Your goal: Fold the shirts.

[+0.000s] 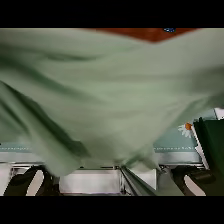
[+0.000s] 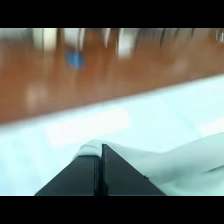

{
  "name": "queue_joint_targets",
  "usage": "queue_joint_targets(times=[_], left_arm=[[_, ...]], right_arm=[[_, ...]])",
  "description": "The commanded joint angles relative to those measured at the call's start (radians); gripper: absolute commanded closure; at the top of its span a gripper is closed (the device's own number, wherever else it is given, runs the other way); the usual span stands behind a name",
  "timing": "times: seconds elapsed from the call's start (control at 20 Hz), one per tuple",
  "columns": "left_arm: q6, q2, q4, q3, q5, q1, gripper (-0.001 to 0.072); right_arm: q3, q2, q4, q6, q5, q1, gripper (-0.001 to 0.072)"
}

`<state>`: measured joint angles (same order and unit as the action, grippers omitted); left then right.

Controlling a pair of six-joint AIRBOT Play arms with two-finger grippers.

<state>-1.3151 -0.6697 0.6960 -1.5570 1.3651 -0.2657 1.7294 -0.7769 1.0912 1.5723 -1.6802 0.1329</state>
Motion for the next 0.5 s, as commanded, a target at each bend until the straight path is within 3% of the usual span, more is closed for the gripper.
queue_joint_targets(times=[0.0, 0.25, 0.35, 0.45], left_arm=[[-0.002, -0.012, -0.001, 0.320, 0.032, 0.011, 0.0688], [0.144, -0.243, 0.000, 0.649, -0.294, 0.193, 0.0689], [0.156, -0.438, 0.000, 0.597, -0.453, 0.261, 0.0688], [0.156, -0.665, 0.000, 0.435, -0.524, 0.288, 0.0689]], right_arm=[[-0.343, 0.050, 0.000, -0.005, 0.040, 0.000, 0.0685], [-0.792, -0.014, 0.010, -0.034, 0.384, 0.000, 0.0685], [-0.813, -0.132, 0.043, -0.040, 0.516, -0.006, 0.0685], [-0.776, -0.276, 0.035, -0.048, 0.624, -0.049, 0.0685]])
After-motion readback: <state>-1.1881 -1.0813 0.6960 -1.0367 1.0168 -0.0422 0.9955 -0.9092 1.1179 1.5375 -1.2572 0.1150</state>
